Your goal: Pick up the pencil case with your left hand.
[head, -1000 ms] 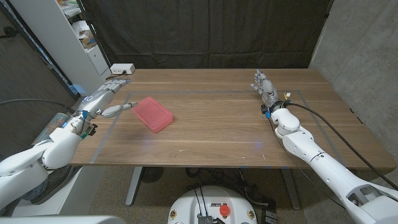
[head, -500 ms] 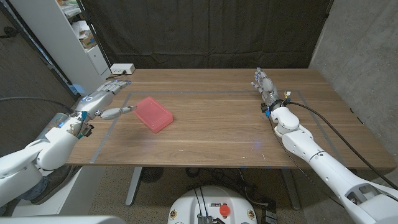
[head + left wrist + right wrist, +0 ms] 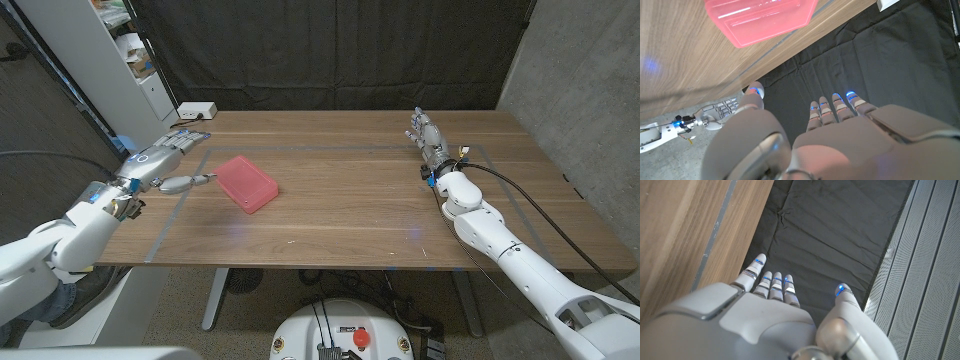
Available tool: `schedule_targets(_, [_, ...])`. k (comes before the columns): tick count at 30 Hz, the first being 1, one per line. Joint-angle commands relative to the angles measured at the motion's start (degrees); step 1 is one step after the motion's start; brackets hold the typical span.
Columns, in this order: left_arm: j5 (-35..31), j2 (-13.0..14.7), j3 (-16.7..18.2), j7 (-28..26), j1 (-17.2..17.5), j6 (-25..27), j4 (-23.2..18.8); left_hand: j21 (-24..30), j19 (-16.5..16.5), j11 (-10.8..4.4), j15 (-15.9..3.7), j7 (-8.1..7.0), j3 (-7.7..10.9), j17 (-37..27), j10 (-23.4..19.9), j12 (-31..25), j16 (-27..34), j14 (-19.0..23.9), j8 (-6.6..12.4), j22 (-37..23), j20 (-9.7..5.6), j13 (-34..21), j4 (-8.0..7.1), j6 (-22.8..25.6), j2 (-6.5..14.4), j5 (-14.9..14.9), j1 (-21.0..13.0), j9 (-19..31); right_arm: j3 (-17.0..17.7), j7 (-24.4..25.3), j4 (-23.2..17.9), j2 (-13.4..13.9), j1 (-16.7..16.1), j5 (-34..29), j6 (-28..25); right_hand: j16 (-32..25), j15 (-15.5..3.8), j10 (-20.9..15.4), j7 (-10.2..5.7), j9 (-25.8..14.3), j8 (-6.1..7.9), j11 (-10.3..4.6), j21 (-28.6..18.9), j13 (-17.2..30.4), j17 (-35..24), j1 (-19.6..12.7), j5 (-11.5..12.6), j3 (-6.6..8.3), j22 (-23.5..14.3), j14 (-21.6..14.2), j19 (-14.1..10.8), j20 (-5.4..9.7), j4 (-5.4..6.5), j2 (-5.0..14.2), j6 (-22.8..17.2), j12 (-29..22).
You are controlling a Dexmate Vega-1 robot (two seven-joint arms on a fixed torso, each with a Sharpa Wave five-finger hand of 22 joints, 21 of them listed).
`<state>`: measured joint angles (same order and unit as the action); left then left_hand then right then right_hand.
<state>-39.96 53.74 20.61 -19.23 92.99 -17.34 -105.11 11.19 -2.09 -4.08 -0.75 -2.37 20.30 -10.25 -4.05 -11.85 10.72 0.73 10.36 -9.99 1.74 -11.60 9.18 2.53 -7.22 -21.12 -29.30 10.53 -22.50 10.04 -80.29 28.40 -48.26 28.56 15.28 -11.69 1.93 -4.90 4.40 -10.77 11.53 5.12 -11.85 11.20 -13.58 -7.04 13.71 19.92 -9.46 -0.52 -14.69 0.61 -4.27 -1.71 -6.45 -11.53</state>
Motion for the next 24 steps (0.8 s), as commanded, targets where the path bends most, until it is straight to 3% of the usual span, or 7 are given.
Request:
schedule_targets(1, [-3.6, 1.4, 0.0, 2.1, -1.4, 0.9, 0.4, 0.0, -0.2, 0.23, -0.03, 0.01, 0.09, -0.3, 0.8, 0.0, -0.1, -0.2, -0.02, -0.1, -0.31, -0.3, 0.30, -0.5, 0.1, -0.4, -0.9, 0.3, 0.8, 1.4, -2.1, 0.8, -1.8, -0.1, -0.1, -0.5, 0.23, -0.1, -0.02, -0.3, -0.14, 0.24, 0.0, 0.0, -0.1, -0.1, -0.1, -0.12, -0.3, -0.3, -0.6, 0.15, 0.01, 0.60, -0.7, 0.0])
schedule_targets(4, [-4.0, 1.8, -0.2, 2.3, -1.7, 1.1, 0.6, 0.1, 0.0, 1.35, 0.60, -0.01, 0.04, -0.3, 0.9, 0.0, 0.0, 0.0, 0.10, -0.1, -0.30, -0.3, 0.28, -0.7, -0.1, -0.5, -1.4, 0.3, 1.0, 1.9, -2.6, 0.8, -2.2, 0.0, -0.3, -0.5, 0.25, -0.1, 0.01, -0.3, -0.15, 0.24, 0.1, 0.0, 0.0, -0.1, -0.1, -0.17, -0.3, -0.3, -0.6, 0.13, 0.01, 0.62, -0.7, 0.0])
schedule_targets(5, [-4.3, 1.9, -0.3, 2.3, -1.8, 1.4, 0.5, 0.2, 0.2, 2.46, 0.85, 0.00, -0.01, -0.3, 1.3, 0.1, 0.1, 0.0, 0.19, -0.2, -0.36, -0.3, 0.24, -0.8, -0.1, -0.6, -1.7, 0.3, 1.1, 1.9, -2.7, 0.9, -2.3, 0.0, -0.2, -0.5, 0.25, -0.2, 0.07, -0.3, -0.14, 0.28, 0.1, 0.0, 0.0, -0.1, -0.1, -0.19, -0.3, -0.3, -0.6, 0.13, 0.00, 0.62, -0.7, 0.0])
schedule_targets(14, [-4.5, 4.3, -1.7, 4.3, -3.0, 1.4, 1.2, 0.2, 0.5, 3.47, 1.93, 0.24, -0.15, -0.3, 2.6, 0.3, -0.1, -0.5, 0.04, -0.2, -0.04, -0.3, 0.14, -2.1, -0.3, -0.9, -2.6, 0.3, 1.2, 2.3, -2.4, 0.4, -2.3, 0.0, 0.4, -0.5, 0.22, -0.2, 0.00, -0.3, -0.14, 0.22, 0.1, 0.0, 0.0, -0.1, -0.1, -0.34, -0.3, -0.4, -0.7, 0.19, -0.02, 0.63, -0.7, 0.0])
schedule_targets(24, [-6.5, 7.8, -3.3, 6.8, -4.0, 2.2, 1.2, 0.2, 0.5, 3.44, 2.06, 0.16, -0.23, -0.4, 3.5, 0.5, -0.2, -1.2, 0.05, -0.2, 0.13, -0.3, 0.07, -2.8, -0.3, -1.1, -3.1, 0.3, 1.4, 2.1, -1.2, -0.4, -2.0, 0.3, 1.5, -0.5, 0.22, -0.2, -0.02, -0.3, -0.13, 0.29, 0.2, 0.0, 0.0, -0.1, 0.0, -0.48, -0.3, -0.3, -0.6, 0.17, -0.06, 0.61, -0.7, 0.0])
